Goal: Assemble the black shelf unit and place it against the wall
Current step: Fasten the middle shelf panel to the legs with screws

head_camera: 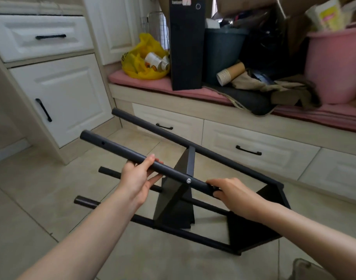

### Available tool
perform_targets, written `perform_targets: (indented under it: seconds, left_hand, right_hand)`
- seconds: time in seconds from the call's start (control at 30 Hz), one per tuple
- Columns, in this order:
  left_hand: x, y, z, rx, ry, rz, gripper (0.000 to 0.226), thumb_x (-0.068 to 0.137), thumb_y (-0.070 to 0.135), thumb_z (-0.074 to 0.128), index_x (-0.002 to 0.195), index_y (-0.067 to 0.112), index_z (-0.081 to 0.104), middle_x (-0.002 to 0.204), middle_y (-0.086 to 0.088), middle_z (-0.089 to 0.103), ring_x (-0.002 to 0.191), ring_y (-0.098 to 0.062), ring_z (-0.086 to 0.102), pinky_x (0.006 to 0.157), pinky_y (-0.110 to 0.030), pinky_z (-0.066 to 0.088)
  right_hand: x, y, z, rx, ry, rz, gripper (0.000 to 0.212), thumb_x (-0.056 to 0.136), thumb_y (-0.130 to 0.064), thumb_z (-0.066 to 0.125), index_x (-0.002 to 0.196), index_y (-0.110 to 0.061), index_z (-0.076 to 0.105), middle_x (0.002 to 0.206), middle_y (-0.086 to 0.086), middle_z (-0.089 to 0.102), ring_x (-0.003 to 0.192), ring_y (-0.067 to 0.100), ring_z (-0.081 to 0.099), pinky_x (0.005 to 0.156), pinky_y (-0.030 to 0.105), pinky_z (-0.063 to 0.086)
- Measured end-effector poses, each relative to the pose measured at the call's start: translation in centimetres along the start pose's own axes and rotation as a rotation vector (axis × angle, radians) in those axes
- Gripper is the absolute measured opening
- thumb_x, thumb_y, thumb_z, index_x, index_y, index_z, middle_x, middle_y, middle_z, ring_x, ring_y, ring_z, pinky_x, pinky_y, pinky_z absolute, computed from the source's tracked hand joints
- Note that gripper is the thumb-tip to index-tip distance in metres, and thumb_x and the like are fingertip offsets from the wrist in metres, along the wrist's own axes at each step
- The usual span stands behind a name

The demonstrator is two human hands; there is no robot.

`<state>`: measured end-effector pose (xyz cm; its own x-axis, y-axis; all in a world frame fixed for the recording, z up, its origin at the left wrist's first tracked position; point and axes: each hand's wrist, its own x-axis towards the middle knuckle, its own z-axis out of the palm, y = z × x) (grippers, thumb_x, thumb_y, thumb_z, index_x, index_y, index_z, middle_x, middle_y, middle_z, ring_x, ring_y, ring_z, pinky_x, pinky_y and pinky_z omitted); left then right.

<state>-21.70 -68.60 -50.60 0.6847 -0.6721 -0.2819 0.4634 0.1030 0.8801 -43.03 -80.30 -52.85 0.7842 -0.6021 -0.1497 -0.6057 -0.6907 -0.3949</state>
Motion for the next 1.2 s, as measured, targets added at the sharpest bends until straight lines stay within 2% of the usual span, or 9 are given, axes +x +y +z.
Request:
perform_targets:
  seconds: [0.23, 0.37, 0.47, 0.57, 0.73, 0.83, 0.93, 1.1, 1.2]
  left_hand:
    - [-0.1, 4.1, 3.6, 0.194, -0.129, 0.123, 0.019, 0.098, 0.011, 0.061, 0.116, 0.010, 0.054, 0.101, -0.012, 0.066, 0.102, -0.027, 0.070, 0.090, -0.053, 0.058]
    - [-1.2, 4.9, 5.3, 0.270, -0.193, 0.176, 0.012, 0.098, 0.013, 0.062, 0.108, 0.012, 0.056, 0.095, -0.010, 0.066, 0.100, -0.027, 0.070, 0.085, -0.050, 0.060]
    - [-2.5, 5.0, 6.0, 0.360, -0.229, 0.197, 0.018, 0.098, 0.015, 0.063, 0.113, 0.011, 0.057, 0.099, -0.013, 0.067, 0.098, -0.026, 0.071, 0.083, -0.048, 0.062]
    - [-3.9, 5.0, 6.5, 0.433, -0.294, 0.200, 0.017, 0.097, 0.016, 0.065, 0.112, 0.012, 0.058, 0.103, -0.013, 0.068, 0.095, -0.023, 0.073, 0.076, -0.040, 0.064]
    - [-6.8, 4.6, 8.0, 0.533, -0.401, 0.195, 0.015, 0.096, 0.014, 0.067, 0.108, 0.009, 0.059, 0.095, -0.011, 0.071, 0.087, -0.020, 0.074, 0.071, -0.035, 0.063]
    - [-8.2, 4.0, 8.8, 0.611, -0.466, 0.239, 0.013, 0.095, 0.014, 0.068, 0.105, 0.009, 0.060, 0.090, -0.010, 0.072, 0.084, -0.018, 0.075, 0.076, -0.038, 0.063]
    - [-9.5, 3.4, 9.6, 0.704, -0.532, 0.334, 0.013, 0.095, 0.011, 0.067, 0.105, 0.007, 0.060, 0.089, -0.011, 0.072, 0.080, -0.019, 0.075, 0.070, -0.028, 0.060]
    - [-10.9, 2.7, 11.4, 0.761, -0.609, 0.396, 0.016, 0.096, 0.008, 0.064, 0.110, 0.007, 0.059, 0.088, -0.015, 0.069, 0.073, -0.018, 0.073, 0.065, -0.021, 0.057]
    - [-11.0, 2.2, 12.3, 0.772, -0.666, 0.440, 0.018, 0.096, 0.005, 0.063, 0.112, 0.010, 0.059, 0.083, -0.012, 0.067, 0.068, -0.017, 0.071, 0.064, -0.019, 0.055]
  right_hand:
    - [-1.4, -1.0, -1.4, 0.218, 0.046, 0.071, 0.028, 0.100, -0.021, 0.055, 0.127, -0.028, 0.051, 0.121, -0.005, 0.064, 0.106, 0.010, 0.062, 0.091, 0.025, 0.052]
    - [-2.0, -0.5, -2.9, 0.218, 0.040, 0.105, 0.021, 0.095, -0.021, 0.064, 0.115, -0.024, 0.065, 0.112, -0.008, 0.069, 0.100, 0.008, 0.066, 0.093, 0.031, 0.055]
    - [-2.6, 0.3, -4.9, 0.287, 0.156, 0.177, 0.016, 0.094, -0.023, 0.065, 0.110, -0.025, 0.068, 0.104, -0.008, 0.070, 0.096, 0.009, 0.066, 0.093, 0.034, 0.055]
    - [-3.5, 0.8, -6.6, 0.343, 0.323, 0.250, 0.020, 0.097, -0.025, 0.061, 0.116, -0.023, 0.064, 0.105, -0.005, 0.068, 0.097, 0.014, 0.063, 0.091, 0.037, 0.054]
    - [-5.2, 0.9, -7.7, 0.433, 0.481, 0.279, 0.035, 0.100, -0.028, 0.056, 0.132, -0.016, 0.051, 0.115, -0.003, 0.059, 0.100, 0.014, 0.059, 0.080, 0.025, 0.047]
    - [-6.4, 1.3, -7.5, 0.490, 0.509, 0.296, 0.044, 0.100, -0.027, 0.055, 0.141, -0.013, 0.044, 0.127, 0.003, 0.057, 0.107, 0.017, 0.058, 0.086, 0.027, 0.048]
    - [-7.9, 2.2, -7.2, 0.553, 0.529, 0.303, 0.046, 0.101, -0.022, 0.053, 0.145, -0.015, 0.039, 0.135, 0.003, 0.054, 0.116, 0.020, 0.057, 0.094, 0.032, 0.052]
    - [-10.4, 4.2, -6.8, 0.664, 0.508, 0.304, 0.036, 0.102, -0.011, 0.048, 0.136, -0.022, 0.044, 0.116, 0.005, 0.062, 0.092, 0.017, 0.067, 0.080, 0.029, 0.057]
    - [-11.9, 5.2, -6.4, 0.701, 0.502, 0.320, 0.030, 0.102, -0.011, 0.050, 0.126, -0.027, 0.044, 0.106, 0.005, 0.063, 0.088, 0.020, 0.070, 0.087, 0.041, 0.058]
